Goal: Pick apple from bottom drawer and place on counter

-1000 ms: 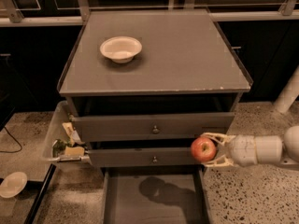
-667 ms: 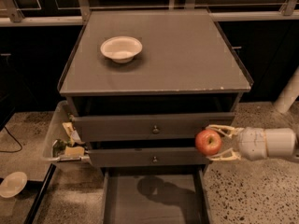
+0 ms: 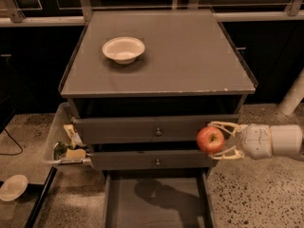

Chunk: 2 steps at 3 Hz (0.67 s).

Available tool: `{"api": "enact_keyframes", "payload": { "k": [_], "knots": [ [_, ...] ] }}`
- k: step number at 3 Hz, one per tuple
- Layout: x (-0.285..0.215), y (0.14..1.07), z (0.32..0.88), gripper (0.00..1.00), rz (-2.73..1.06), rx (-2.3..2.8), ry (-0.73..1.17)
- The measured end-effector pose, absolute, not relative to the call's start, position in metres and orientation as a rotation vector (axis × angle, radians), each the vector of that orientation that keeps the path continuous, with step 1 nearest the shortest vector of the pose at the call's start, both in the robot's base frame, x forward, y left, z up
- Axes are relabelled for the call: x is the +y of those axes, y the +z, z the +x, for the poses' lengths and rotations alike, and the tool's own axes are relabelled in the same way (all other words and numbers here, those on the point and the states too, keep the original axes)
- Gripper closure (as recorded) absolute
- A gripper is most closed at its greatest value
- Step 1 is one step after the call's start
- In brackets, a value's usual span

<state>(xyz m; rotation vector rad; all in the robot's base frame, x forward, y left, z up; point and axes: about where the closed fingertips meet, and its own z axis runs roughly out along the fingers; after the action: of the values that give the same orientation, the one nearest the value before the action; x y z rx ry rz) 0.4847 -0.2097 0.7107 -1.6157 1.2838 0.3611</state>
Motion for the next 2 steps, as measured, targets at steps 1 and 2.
{"api": "enact_keyframes", "payload": {
  "k": [1,2],
  "knots": [
    [-0.198,0.732,0.489,1.0,-1.648,1.243,0.345],
    [-0.184,0.776,0.494,1.0,-1.7,1.194,0.293]
  ]
}}
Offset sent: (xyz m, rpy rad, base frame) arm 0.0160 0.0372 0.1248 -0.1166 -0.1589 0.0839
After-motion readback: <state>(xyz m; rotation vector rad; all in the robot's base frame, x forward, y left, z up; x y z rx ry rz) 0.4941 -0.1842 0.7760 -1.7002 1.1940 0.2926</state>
